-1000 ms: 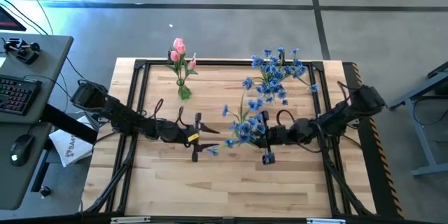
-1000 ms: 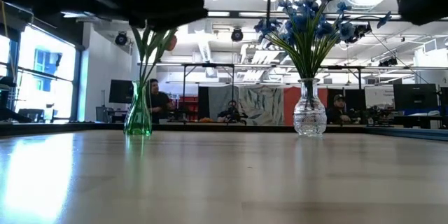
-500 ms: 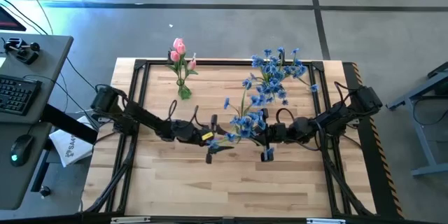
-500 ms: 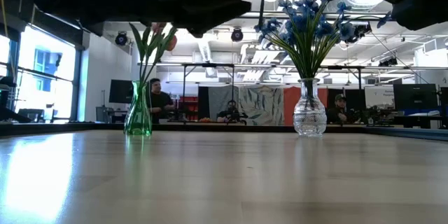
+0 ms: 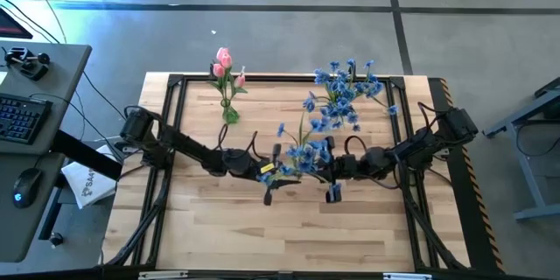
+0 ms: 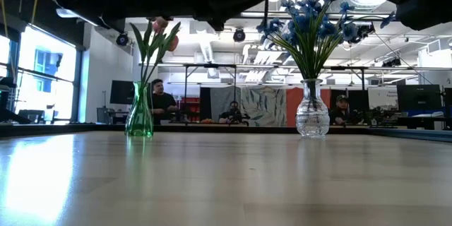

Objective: Sort flowers into vase by color
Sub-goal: Put the blue flowers into the transparent vase

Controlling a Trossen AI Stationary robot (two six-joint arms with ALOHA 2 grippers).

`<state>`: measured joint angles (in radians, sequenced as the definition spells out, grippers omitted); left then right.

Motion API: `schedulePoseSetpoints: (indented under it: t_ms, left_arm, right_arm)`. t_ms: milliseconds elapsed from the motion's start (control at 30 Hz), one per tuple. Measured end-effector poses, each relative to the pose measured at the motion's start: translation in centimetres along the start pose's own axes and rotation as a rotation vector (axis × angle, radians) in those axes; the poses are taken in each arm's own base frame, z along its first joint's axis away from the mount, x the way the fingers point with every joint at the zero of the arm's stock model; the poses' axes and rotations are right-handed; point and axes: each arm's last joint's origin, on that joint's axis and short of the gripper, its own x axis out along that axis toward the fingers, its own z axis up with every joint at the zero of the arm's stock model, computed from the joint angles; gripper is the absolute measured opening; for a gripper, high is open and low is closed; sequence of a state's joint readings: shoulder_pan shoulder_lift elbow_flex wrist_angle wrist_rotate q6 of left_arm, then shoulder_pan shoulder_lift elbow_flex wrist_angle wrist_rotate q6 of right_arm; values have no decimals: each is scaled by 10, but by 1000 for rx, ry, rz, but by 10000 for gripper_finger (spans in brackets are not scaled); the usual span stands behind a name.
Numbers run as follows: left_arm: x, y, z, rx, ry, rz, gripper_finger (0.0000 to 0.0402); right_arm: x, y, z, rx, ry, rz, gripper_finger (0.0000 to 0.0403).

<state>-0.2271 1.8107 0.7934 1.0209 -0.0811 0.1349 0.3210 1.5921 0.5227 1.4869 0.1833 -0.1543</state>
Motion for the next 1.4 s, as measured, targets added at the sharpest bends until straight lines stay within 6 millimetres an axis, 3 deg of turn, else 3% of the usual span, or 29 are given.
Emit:
schedulePoseSetpoints:
  t_ms: [133, 367, 500, 700, 833, 1033, 1400]
  left_arm:
    - [2, 1, -2, 1, 42, -31, 11]
    - [1, -3, -5, 8, 100, -14, 3]
    - [-1, -9, -11, 27, 174, 55, 2]
    - [-4, -11, -15, 62, 246, 199, 1]
    - [-5, -9, -16, 69, 269, 286, 1]
    - [-4, -2, -18, 33, 271, 324, 0]
    - [-4, 11, -22, -55, 285, 372, 0]
  right_arm:
    - [0, 1, -2, 33, 24, 6, 0]
    - [0, 2, -5, 49, 56, 13, 27]
    - [-2, 5, 0, 60, 111, 14, 73]
    - [-15, 8, 13, 78, 364, -143, 174]
    - [-28, 10, 16, 127, 499, -206, 216]
    - [-30, 12, 1, 85, 556, -321, 220]
    - [-6, 20, -22, 21, 443, -385, 190]
